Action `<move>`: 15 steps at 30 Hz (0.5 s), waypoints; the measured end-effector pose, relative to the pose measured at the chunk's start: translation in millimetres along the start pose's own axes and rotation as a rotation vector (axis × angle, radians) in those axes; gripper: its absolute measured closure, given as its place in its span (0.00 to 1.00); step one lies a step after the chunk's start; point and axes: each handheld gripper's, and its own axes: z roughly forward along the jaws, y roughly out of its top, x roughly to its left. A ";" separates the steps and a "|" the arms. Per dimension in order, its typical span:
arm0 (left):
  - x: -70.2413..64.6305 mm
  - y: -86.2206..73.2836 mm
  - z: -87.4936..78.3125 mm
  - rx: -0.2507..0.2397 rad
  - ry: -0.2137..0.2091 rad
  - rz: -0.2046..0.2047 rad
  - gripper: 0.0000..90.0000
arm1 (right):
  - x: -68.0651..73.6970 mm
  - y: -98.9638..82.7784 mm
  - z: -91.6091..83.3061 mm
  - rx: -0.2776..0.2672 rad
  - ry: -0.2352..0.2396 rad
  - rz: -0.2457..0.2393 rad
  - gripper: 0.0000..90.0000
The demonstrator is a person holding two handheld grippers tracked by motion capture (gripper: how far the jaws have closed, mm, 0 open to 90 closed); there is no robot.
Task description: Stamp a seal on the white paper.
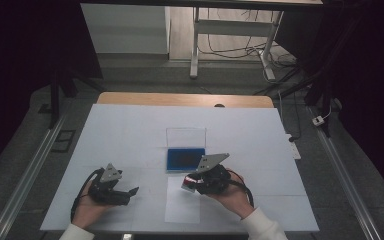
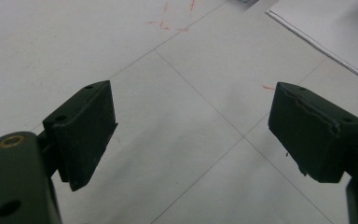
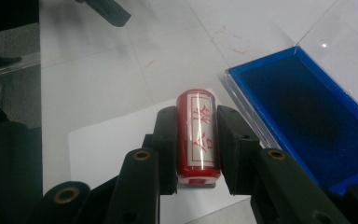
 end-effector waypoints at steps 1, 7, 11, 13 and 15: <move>0.1 0.0 0.1 0.001 -0.001 0.001 0.17 | 0.2 -0.1 0.5 0.002 0.001 -0.001 0.77; -0.2 0.0 0.2 0.002 0.001 0.000 0.17 | 2.7 -0.6 5.3 0.014 0.008 -0.011 0.77; -0.2 -0.1 0.3 0.003 0.000 0.001 0.17 | 5.6 -1.3 10.8 0.024 0.017 -0.017 0.77; -0.3 -0.1 0.4 0.004 0.001 0.002 0.17 | 6.8 -1.5 12.9 0.033 0.017 -0.021 0.77; -0.2 -0.2 0.4 0.005 0.001 0.002 0.17 | 7.7 -1.9 14.8 0.040 0.020 -0.024 0.77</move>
